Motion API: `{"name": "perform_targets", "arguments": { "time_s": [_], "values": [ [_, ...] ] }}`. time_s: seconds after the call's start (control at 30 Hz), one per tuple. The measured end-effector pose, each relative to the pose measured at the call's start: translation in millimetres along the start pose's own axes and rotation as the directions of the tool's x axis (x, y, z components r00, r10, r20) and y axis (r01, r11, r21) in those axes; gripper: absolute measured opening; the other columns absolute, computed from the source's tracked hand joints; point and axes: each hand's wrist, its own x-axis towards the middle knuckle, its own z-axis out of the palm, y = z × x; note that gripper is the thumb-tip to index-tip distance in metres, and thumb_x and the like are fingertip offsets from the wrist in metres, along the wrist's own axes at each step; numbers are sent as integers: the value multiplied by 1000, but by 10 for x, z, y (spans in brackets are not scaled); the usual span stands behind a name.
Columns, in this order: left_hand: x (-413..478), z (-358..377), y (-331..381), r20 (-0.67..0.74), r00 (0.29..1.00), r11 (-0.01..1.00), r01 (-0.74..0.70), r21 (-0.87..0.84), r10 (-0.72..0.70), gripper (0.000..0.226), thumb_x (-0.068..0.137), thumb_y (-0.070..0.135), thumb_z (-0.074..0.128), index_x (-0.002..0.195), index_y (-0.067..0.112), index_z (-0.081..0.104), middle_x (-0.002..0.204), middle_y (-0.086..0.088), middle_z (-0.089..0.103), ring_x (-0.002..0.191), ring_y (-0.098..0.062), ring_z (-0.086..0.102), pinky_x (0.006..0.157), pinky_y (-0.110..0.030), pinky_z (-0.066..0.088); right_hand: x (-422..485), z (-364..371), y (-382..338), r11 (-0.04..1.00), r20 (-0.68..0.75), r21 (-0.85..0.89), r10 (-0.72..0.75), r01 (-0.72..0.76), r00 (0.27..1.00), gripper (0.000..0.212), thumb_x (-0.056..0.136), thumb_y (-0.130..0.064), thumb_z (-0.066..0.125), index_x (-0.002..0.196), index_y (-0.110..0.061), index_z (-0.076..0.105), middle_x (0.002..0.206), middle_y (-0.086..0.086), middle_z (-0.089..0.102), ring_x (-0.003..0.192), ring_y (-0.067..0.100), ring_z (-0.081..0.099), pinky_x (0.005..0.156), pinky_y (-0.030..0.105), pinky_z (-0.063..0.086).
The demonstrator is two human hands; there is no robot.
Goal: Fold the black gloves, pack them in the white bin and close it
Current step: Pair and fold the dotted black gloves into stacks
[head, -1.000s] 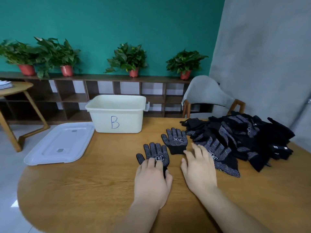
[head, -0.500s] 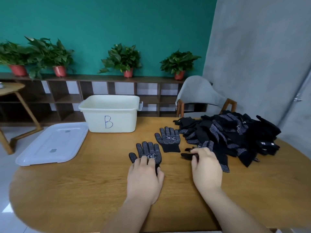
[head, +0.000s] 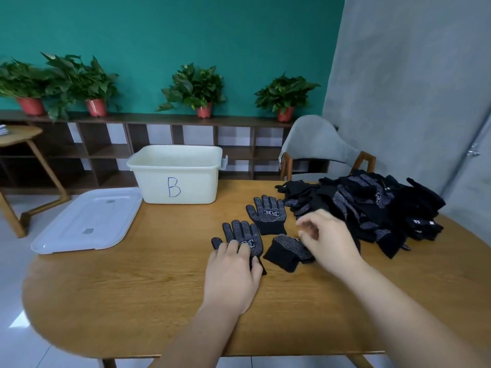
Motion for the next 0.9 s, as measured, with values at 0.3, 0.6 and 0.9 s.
{"name": "perform_targets", "arguments": {
  "time_s": [0.3, 0.6, 0.9],
  "values": [
    [11, 59, -55, -46, 998, 996, -56, -71, 53, 31, 100, 39, 39, 110, 25, 65, 107, 6, 57, 103, -18, 51, 91, -35, 44, -475, 533, -36, 989, 26, -133, -66, 69, 997, 19, 93, -55, 69, 106, -42, 74, 109, -27, 57, 110, 6, 49, 95, 40, 47],
    [-50, -203, -302, -90, 964, 930, -267, -251, 252, 28, 100, 25, 55, 127, 24, 65, 127, 12, 58, 120, -10, 51, 101, -26, 42, -547, 400, -71, 996, -139, 5, -85, 86, 987, 9, 98, -30, 70, 106, -29, 74, 102, -24, 66, 101, 6, 60, 86, 41, 55],
    [-52, -351, -1018, 86, 908, 665, 362, -654, -410, 26, 106, 30, 55, 132, 31, 61, 131, 13, 58, 136, -14, 47, 118, -38, 36, -132, -16, -887, 930, -127, 362, -27, 71, 992, 8, 99, -28, 71, 99, -32, 77, 91, -19, 74, 87, 4, 68, 77, 19, 52]
  ]
}}
